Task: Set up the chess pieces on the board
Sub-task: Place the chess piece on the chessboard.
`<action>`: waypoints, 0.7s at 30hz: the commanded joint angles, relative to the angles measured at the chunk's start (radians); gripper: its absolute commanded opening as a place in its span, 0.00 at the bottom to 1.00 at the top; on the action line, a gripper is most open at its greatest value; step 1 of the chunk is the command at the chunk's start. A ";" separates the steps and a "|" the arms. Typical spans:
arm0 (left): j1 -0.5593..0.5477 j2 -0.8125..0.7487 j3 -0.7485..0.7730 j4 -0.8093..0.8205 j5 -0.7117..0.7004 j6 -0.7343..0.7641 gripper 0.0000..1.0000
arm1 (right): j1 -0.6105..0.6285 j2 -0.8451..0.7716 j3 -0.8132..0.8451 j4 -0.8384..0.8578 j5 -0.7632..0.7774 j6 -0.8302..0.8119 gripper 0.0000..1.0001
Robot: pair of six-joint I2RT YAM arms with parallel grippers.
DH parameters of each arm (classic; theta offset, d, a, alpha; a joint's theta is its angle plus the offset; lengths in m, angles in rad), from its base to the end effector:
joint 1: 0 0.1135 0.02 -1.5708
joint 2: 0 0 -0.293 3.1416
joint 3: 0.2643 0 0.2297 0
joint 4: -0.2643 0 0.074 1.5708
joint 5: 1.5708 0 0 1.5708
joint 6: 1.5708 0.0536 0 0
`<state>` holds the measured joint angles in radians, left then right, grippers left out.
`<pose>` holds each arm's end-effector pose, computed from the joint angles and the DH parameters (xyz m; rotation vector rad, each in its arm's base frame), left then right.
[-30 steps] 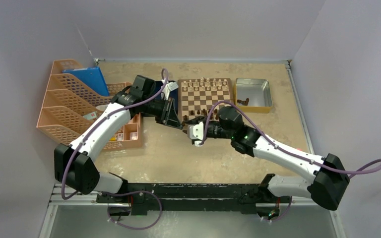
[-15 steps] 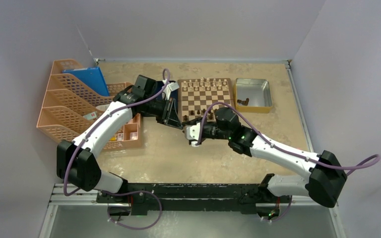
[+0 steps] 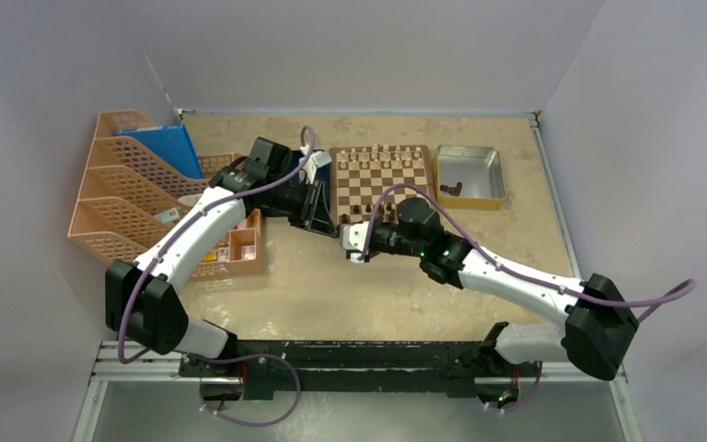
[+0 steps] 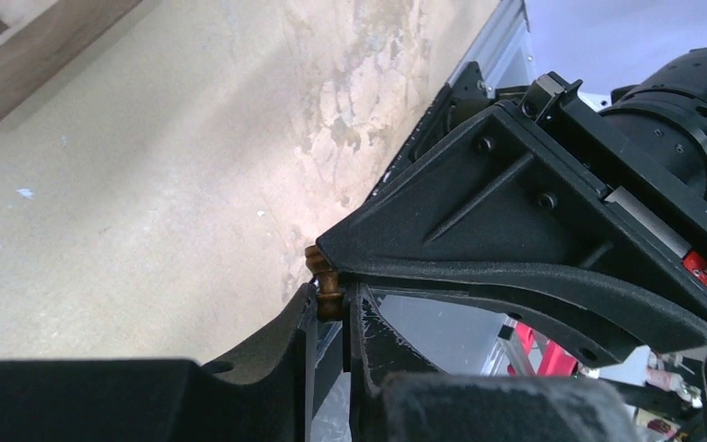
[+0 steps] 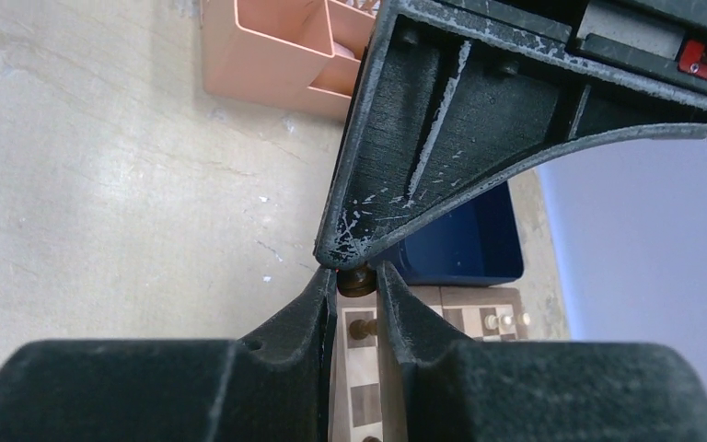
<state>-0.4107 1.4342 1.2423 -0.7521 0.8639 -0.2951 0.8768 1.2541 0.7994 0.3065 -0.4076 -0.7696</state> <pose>0.2340 -0.1464 0.3323 0.5208 2.4912 -1.3708 0.1603 0.2259 0.3303 -1.4514 0.9331 0.4290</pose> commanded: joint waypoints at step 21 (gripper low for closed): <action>-0.002 -0.062 0.109 0.109 -0.310 -0.036 0.05 | 0.002 0.127 0.090 0.087 0.001 0.365 0.14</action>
<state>-0.4152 1.4059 1.2980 -0.7734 0.6174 -0.3229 0.8642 1.3685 0.8543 0.4023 -0.3595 -0.5003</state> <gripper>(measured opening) 0.111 0.193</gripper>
